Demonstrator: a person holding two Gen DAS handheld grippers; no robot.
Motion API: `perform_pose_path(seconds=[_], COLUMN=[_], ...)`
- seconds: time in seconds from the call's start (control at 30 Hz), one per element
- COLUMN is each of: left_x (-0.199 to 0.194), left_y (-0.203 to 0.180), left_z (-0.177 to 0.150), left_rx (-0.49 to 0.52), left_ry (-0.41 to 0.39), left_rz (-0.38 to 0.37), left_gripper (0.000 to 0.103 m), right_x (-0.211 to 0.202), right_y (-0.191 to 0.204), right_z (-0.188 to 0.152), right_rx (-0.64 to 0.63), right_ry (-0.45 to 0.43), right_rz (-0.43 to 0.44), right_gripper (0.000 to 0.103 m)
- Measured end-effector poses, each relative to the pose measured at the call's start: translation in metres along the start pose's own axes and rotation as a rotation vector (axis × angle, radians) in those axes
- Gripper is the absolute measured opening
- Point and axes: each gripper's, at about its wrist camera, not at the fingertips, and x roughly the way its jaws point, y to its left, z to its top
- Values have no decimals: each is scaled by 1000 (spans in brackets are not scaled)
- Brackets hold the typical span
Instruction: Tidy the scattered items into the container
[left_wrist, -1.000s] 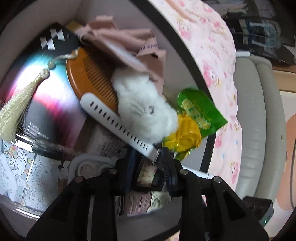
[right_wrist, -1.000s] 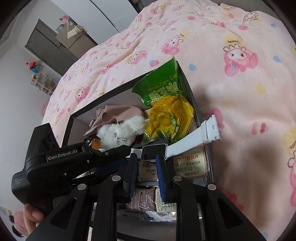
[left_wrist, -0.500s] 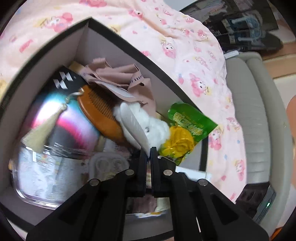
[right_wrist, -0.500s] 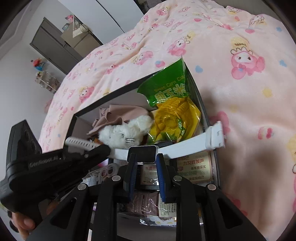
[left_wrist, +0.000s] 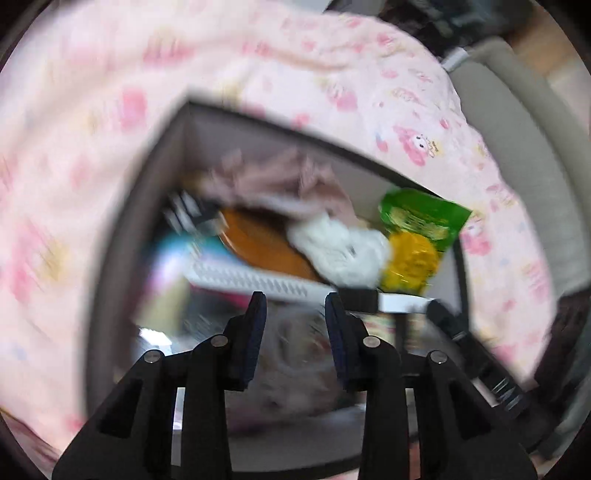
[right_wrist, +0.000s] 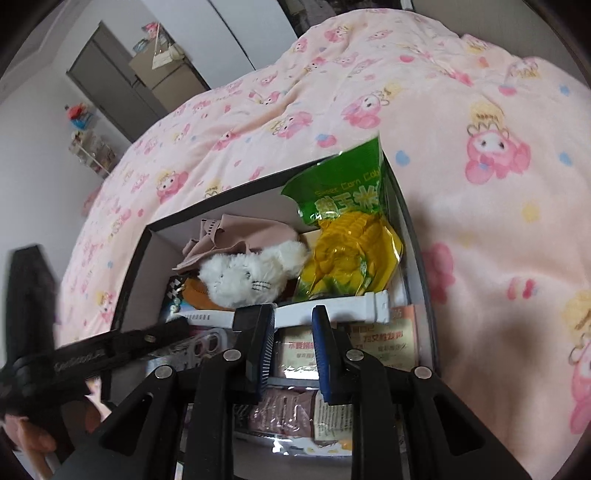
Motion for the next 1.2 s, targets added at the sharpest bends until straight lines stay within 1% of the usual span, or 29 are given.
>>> perform_pose_path(seconds=[0.03, 0.07, 0.17, 0.27, 0.33, 0.4, 0.47, 0.5, 0.57, 0.63, 0.67, 0.7, 0.77, 0.8, 0.83, 0.87, 0.9, 0.93, 0.97, 1.0, 1.1, 1.2], left_x=[-3, -2, 17, 45, 55, 57, 54, 52, 45, 26, 17, 3, -17, -29, -40, -51, -60, -70, -80, -89, -124, -156], left_y=[-3, -6, -13, -22, -18, -17, -15, -16, -19, -22, -23, -25, -30, -32, -34, -34, -34, -35, -36, -37, -37, -30], left_z=[2, 4, 9, 12, 11, 9, 11, 11, 11, 9, 7, 4, 2, 0, -2, -3, -2, -1, -2, -4, -15, -36], left_rx=[38, 64, 102, 94, 66, 53, 50, 58, 93, 131, 147, 165, 191, 204, 213, 215, 218, 219, 226, 236, 274, 271], left_ry=[-26, -24, 47, 83, 109, 115, 105, 95, 50, -22, -52, -104, -187, -226, -266, -292, -316, -338, -353, -366, -402, -461], left_rz=[19, 16, -44, -13, -13, -20, -48, -51, -14, 15, 25, 47, 85, 100, 112, 112, 107, 107, 113, 115, 143, 154], left_gripper=[32, 32, 30, 30, 30, 30, 31, 34, 38, 55, 59, 66, 67, 70, 78, 82, 89, 94, 97, 98, 98, 102], right_x=[-2, -3, 3, 23, 32, 33, 33, 33, 30, 19, 12, 2, -24, -35, -52, -63, -72, -88, -97, -108, -127, -152], right_y=[-2, -3, -3, 2, 3, 2, 2, 2, 4, 10, 12, 13, 18, 21, 24, 28, 31, 37, 41, 48, 67, 84], right_z=[5, 8, 10, 3, -1, -1, -1, -1, -2, -2, -1, -1, 0, 0, -1, -2, -3, -7, -9, -13, -23, -40], right_rx=[7, 8, -2, -41, -50, -53, -52, -53, -66, -105, -126, -141, -158, -164, -170, -171, -171, -167, -161, -151, -145, -138], right_ry=[-11, -15, 1, 83, 119, 127, 128, 127, 120, 83, 56, 22, -67, -103, -152, -177, -199, -232, -254, -283, -323, -356], right_rz=[-12, -9, -5, -29, -44, -45, -47, -49, -85, -150, -181, -224, -307, -321, -331, -337, -338, -334, -331, -323, -281, -236], right_gripper=[18, 18, 18, 18, 18, 18, 18, 18, 18, 18, 22, 26, 43, 46, 51, 56, 58, 63, 71, 74, 75, 75])
